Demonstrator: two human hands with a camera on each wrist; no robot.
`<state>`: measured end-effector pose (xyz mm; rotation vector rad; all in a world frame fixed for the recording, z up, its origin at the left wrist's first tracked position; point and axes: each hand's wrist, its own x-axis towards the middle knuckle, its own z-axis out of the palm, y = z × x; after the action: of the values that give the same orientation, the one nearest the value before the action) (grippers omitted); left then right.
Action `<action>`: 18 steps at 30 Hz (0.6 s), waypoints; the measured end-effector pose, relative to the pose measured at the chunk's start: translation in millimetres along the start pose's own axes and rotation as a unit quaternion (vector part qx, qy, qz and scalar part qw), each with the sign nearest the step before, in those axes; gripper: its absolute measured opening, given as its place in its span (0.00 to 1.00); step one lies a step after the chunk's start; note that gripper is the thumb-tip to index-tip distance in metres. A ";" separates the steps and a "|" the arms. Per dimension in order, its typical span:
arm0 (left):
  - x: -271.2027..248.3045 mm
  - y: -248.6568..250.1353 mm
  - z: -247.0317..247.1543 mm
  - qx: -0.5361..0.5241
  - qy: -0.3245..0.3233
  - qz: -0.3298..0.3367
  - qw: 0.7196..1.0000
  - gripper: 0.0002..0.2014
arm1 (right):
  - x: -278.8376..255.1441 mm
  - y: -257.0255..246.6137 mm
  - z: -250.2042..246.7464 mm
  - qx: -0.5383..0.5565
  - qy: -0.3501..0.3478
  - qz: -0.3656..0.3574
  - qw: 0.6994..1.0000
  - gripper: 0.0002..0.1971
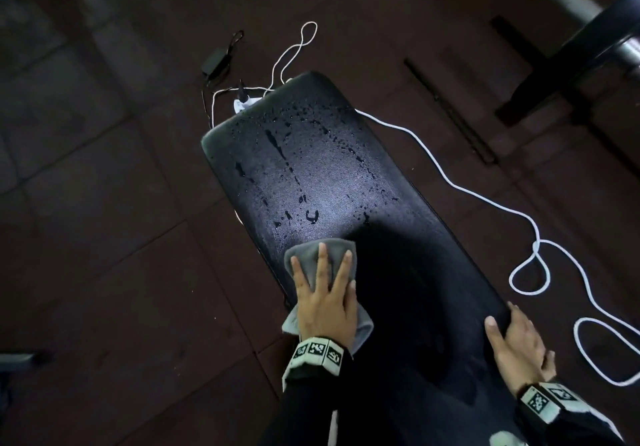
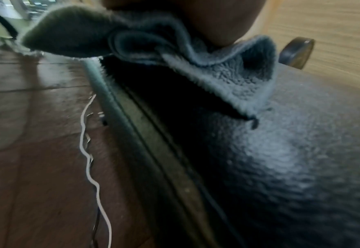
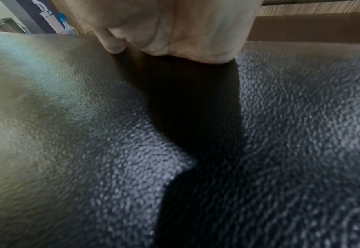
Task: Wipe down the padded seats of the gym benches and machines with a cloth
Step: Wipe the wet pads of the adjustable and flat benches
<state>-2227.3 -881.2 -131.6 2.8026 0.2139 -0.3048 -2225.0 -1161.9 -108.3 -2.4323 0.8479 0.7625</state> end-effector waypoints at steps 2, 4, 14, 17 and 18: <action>-10.9 -2.6 2.7 -0.043 0.017 -0.065 0.997 0.26 | -1.2 -2.0 -0.9 -0.001 0.002 0.002 1.000 0.51; -28.6 0.3 8.4 -0.078 0.038 -0.113 0.990 0.29 | -1.5 -2.9 -0.6 -0.004 0.004 0.001 1.000 0.53; -82.1 37.5 16.7 -0.366 0.069 -0.351 0.859 0.57 | -0.1 -37.8 0.5 -0.005 0.077 -0.029 0.997 0.44; -70.5 30.5 14.2 -0.402 0.092 -0.385 0.826 0.60 | 10.8 -68.9 8.8 0.018 0.044 -0.015 0.999 0.34; -64.6 28.0 10.9 -0.411 0.096 -0.393 0.817 0.56 | 14.3 -77.6 12.7 0.029 0.034 0.005 0.999 0.33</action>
<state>-2286.7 -918.4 -118.5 1.7453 1.2315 -0.0579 -2168.4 -1105.6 -109.0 -2.4164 0.8952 0.6520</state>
